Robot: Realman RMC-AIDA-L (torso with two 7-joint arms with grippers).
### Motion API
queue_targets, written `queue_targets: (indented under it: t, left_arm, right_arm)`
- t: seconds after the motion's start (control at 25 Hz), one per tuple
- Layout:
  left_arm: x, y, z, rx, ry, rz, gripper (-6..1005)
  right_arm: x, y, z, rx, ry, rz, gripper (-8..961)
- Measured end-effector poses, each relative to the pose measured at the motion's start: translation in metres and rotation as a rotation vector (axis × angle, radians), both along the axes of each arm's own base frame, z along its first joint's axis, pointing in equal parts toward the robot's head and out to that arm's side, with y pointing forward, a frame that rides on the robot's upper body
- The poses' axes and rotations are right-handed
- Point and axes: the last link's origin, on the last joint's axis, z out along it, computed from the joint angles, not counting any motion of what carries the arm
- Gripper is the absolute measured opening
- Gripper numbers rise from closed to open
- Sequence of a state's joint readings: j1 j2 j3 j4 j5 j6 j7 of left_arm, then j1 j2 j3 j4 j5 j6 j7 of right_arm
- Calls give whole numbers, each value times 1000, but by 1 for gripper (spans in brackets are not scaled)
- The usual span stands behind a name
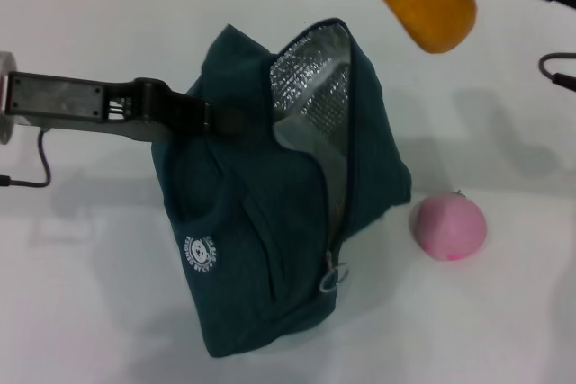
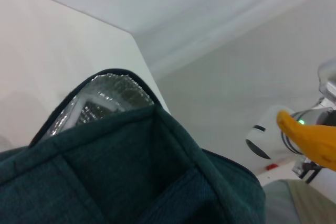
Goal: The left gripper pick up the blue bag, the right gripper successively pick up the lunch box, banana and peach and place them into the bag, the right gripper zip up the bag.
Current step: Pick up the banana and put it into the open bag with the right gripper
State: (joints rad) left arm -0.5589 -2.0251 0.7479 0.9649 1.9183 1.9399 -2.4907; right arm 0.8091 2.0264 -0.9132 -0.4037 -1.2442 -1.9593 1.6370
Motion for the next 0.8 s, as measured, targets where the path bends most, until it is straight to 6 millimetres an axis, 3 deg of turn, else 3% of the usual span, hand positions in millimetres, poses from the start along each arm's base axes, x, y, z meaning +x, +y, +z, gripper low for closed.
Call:
queue_targets:
  t: [0.8]
  left_arm:
    - [27,-13,-28,-104,-123,-78,53]
  right_arm:
    - [12,0,-5,46,-11,-47,417]
